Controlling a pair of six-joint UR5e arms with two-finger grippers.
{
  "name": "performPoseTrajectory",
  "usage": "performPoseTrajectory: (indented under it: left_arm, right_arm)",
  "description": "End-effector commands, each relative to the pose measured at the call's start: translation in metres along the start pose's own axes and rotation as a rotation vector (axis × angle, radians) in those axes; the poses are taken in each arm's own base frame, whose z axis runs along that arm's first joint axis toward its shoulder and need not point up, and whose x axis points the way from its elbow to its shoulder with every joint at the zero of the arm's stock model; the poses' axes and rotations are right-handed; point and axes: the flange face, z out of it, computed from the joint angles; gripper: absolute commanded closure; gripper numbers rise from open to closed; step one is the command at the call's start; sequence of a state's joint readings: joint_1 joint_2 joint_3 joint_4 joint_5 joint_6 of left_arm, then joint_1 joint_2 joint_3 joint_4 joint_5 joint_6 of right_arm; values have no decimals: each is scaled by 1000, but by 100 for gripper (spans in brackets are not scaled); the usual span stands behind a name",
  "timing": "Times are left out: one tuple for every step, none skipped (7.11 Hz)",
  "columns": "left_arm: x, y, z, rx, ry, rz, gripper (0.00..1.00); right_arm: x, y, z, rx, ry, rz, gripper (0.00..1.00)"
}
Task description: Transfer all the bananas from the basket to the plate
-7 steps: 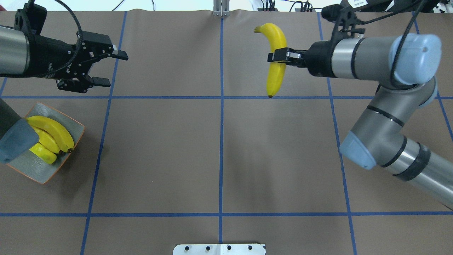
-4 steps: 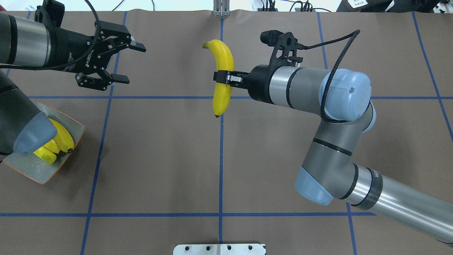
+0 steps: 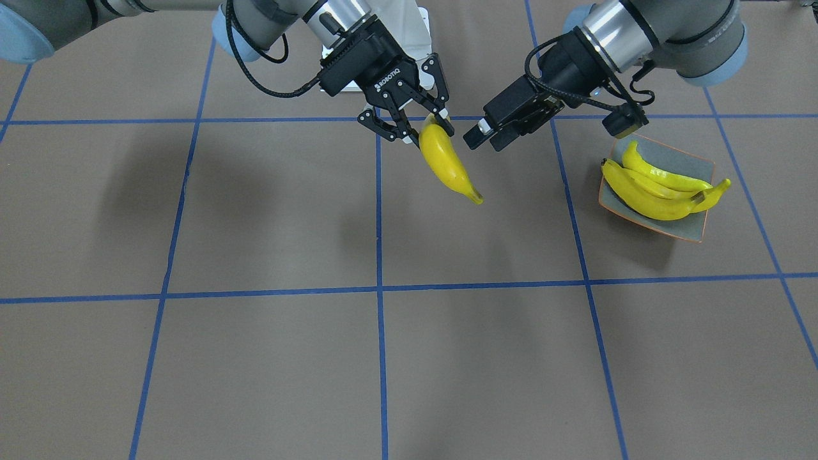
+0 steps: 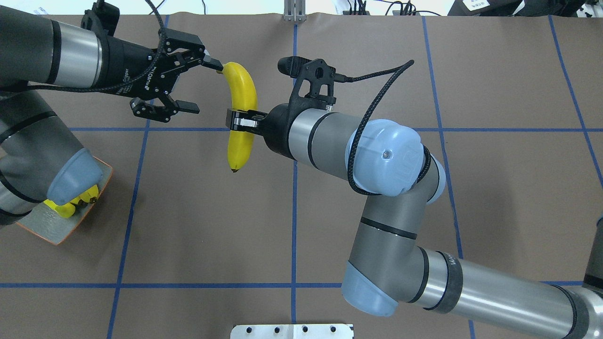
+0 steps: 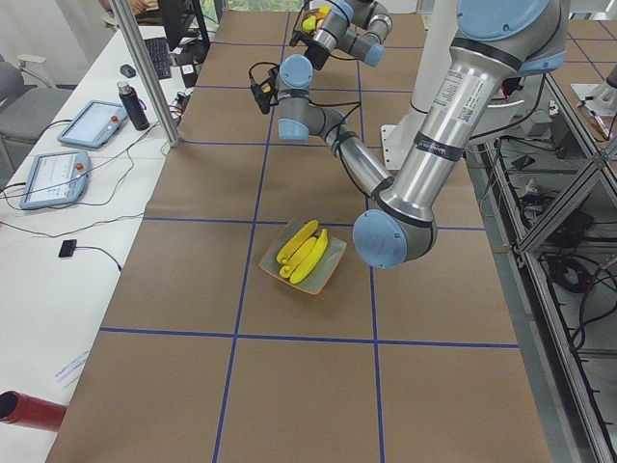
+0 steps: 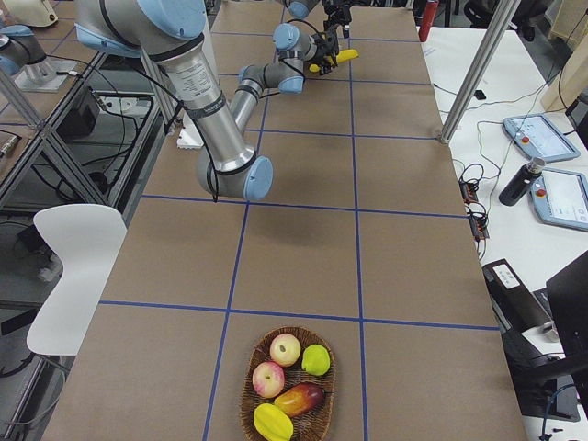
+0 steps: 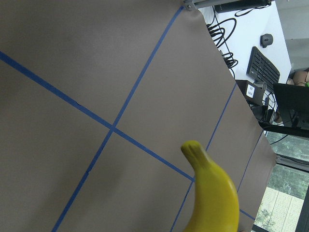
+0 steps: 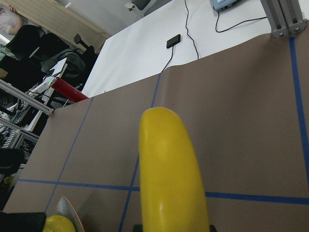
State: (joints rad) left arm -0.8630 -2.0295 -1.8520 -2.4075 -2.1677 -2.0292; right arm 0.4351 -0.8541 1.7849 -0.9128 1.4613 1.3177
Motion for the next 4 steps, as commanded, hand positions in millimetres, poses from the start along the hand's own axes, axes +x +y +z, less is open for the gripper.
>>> performPoseTrajectory:
  left_arm:
    - [-2,17,19,5,15,6,0]
    - [-1,19,21,5,16,4,0]
    - [-2,19,21,4,16,4,1]
    - [-2,19,22,4,14,3,11]
  right_arm:
    - [-11,16,0,0,-13,2,100]
    - [-13,18,-1,1,-16,3,100]
    - [-14,17,-2,1,-17,3,100]
    - [-14,17,-2,2,-19,2,100]
